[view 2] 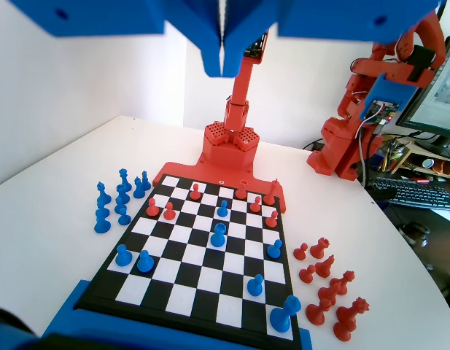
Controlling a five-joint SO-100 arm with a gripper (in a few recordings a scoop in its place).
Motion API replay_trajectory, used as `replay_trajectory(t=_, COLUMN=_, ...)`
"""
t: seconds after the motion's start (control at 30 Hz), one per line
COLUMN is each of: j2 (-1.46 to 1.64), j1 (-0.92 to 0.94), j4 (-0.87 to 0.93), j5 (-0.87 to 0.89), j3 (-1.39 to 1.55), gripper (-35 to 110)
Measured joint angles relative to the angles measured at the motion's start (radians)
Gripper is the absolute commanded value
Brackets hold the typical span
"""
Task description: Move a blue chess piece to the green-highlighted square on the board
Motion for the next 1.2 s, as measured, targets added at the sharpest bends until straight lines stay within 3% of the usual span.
replay_trajectory(t=1.2, j2=-0.005, j1=-0.006, j4=0.015, j5=-0.012, j3=-0.02, gripper=7)
